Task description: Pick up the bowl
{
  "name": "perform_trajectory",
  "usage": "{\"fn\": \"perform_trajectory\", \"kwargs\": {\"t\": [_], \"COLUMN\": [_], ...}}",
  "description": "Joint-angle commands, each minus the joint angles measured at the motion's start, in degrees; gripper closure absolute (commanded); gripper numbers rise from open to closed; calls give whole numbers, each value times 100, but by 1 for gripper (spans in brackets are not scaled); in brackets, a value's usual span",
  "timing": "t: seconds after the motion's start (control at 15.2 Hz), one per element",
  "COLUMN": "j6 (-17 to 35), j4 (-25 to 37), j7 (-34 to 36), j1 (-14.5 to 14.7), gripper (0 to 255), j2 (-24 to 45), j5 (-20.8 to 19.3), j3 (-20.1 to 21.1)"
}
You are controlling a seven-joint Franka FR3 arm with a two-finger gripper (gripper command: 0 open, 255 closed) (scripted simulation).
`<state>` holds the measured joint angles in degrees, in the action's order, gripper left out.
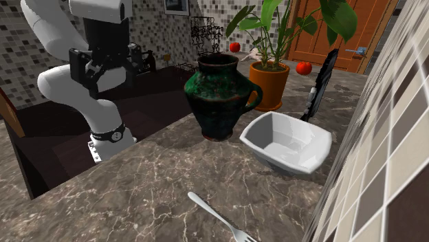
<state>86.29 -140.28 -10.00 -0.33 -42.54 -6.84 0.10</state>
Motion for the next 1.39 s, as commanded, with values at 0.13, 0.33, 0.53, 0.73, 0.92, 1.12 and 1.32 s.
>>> {"fn": "perform_trajectory", "kwargs": {"t": [0.13,0.33,0.53,0.73,0.92,1.12,1.32], "j6": [327,817,1297,1755,2181,2568,2910], "j4": [-8,31,132,295,520,807,1153], "j7": [188,440,655,839,995,1126,1238], "j1": [49,127,204,281,356,429,496], "gripper": [0,0,0,0,0,0,0], "j2": [277,727,1213,1725,2257,2800,3350], "j5": [210,510,794,1064,1319,1561,1790], "j3": [56,138,218,293,362,425,483]}}
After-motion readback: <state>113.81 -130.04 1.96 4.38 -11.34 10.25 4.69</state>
